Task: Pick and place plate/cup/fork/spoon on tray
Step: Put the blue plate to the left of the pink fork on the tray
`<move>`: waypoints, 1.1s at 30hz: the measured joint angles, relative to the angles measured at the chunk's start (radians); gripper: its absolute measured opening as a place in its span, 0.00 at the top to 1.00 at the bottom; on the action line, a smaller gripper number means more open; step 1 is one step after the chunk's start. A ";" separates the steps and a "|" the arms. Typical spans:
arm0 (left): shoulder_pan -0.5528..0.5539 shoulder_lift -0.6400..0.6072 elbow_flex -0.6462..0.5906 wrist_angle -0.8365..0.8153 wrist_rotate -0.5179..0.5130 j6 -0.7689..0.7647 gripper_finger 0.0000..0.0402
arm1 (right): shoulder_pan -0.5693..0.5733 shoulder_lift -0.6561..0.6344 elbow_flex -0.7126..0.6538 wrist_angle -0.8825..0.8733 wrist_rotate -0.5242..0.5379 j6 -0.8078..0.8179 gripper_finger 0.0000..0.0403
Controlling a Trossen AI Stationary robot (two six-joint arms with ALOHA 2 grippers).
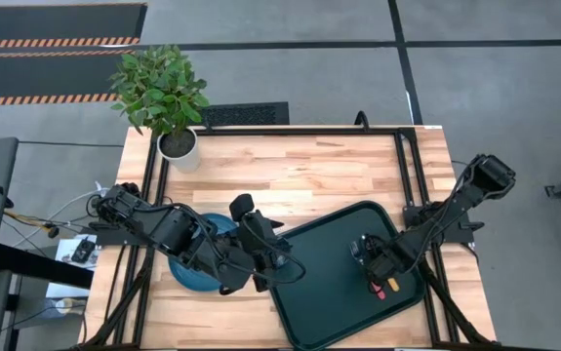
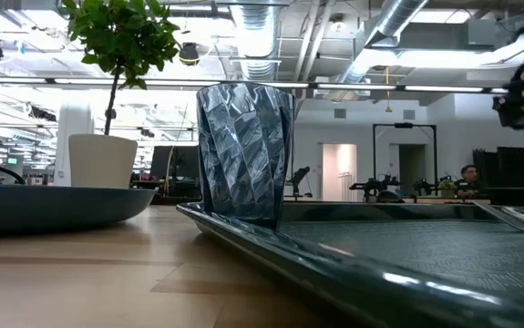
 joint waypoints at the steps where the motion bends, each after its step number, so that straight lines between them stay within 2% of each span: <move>1: 0.000 0.000 0.000 -0.010 -0.005 -0.017 0.45 | 0.000 -0.001 0.013 -0.011 0.008 -0.014 0.72; 4: 0.000 0.000 0.000 -0.082 -0.011 -0.069 0.45 | 0.000 -0.016 0.053 -0.043 0.025 -0.059 0.72; 7: 0.000 0.000 -0.030 -0.171 0.024 -0.150 0.45 | 0.002 -0.048 0.093 -0.077 0.058 -0.104 0.72; 13: 0.008 0.001 -0.199 -0.269 0.031 -0.314 0.45 | 0.029 -0.136 0.154 -0.106 0.129 -0.173 0.72; 18: 0.038 -0.021 -0.345 -0.296 0.106 -0.394 0.45 | 0.059 -0.205 0.171 -0.106 0.188 -0.197 0.72; 21: 0.060 -0.074 -0.419 -0.283 0.142 -0.435 0.45 | 0.077 -0.232 0.171 -0.107 0.220 -0.200 0.72; 27: 0.069 -0.250 -0.570 -0.260 0.123 -0.465 0.45 | 0.103 -0.240 0.171 -0.108 0.263 -0.201 0.72; 30: 0.080 -0.377 -0.734 -0.202 0.122 -0.508 0.45 | 0.105 -0.229 0.172 -0.109 0.265 -0.205 0.72; 33: 0.108 -0.511 -0.945 -0.077 0.206 -0.501 0.45 | 0.105 -0.222 0.172 -0.108 0.269 -0.227 0.72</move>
